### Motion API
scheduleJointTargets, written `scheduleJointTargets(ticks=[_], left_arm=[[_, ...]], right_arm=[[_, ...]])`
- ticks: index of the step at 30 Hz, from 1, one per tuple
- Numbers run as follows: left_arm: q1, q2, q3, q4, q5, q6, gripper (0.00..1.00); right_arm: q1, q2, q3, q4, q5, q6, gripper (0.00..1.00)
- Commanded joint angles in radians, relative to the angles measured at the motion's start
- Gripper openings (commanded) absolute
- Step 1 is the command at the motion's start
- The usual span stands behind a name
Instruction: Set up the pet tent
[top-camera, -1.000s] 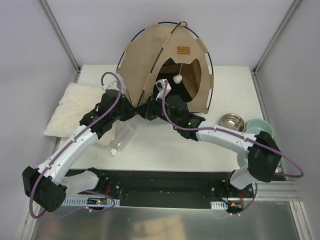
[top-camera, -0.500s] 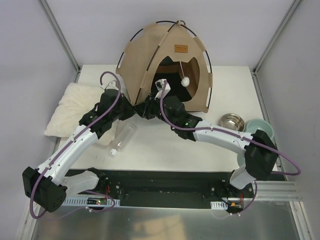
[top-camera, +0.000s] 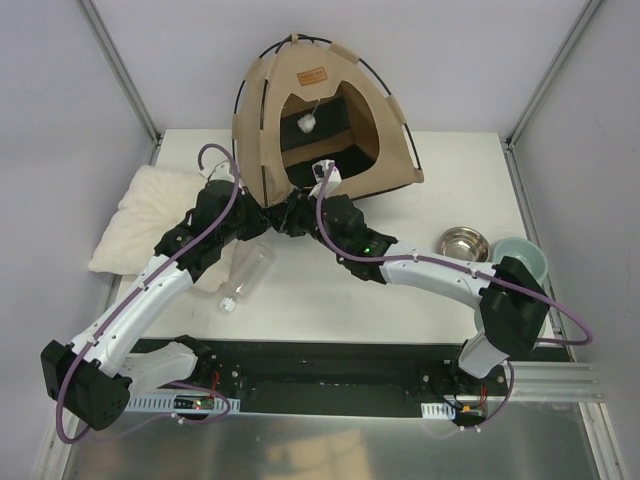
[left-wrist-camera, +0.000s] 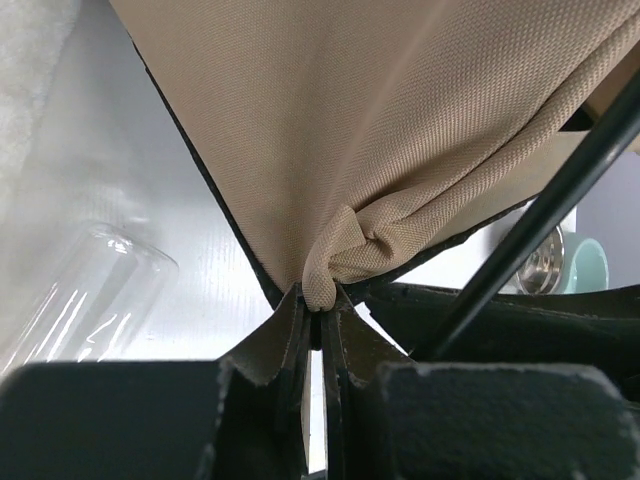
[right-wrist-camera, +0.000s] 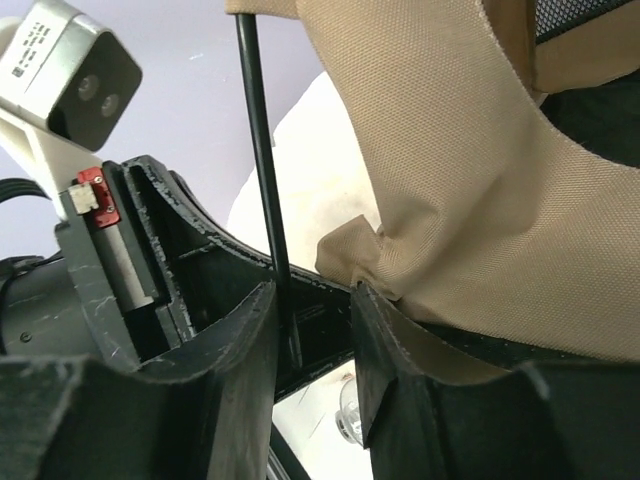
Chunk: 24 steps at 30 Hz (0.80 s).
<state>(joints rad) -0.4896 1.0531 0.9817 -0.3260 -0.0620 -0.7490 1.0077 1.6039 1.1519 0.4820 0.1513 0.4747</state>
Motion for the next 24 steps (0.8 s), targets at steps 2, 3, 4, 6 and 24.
scheduleJointTargets(ticks=[2, 3, 4, 6, 24], left_arm=[[0.005, -0.047, -0.017, 0.051, 0.01, 0.017, 0.0], [0.005, -0.051, -0.023, 0.051, 0.01, 0.014, 0.0], [0.005, -0.054, -0.029, 0.05, 0.005, 0.011, 0.0], [0.005, -0.064, -0.037, 0.051, -0.002, 0.007, 0.0], [0.005, -0.16, -0.121, 0.07, -0.05, 0.053, 0.0]], right_arm=[[-0.007, 0.048, 0.055, -0.069, 0.06, -0.041, 0.41], [-0.004, 0.048, 0.068, -0.078, 0.057, -0.044, 0.41], [-0.004, 0.05, 0.071, -0.085, 0.059, -0.042, 0.41], [-0.006, 0.053, 0.074, -0.086, 0.051, -0.051, 0.42], [-0.011, 0.03, 0.083, -0.036, 0.181, -0.064, 0.0]])
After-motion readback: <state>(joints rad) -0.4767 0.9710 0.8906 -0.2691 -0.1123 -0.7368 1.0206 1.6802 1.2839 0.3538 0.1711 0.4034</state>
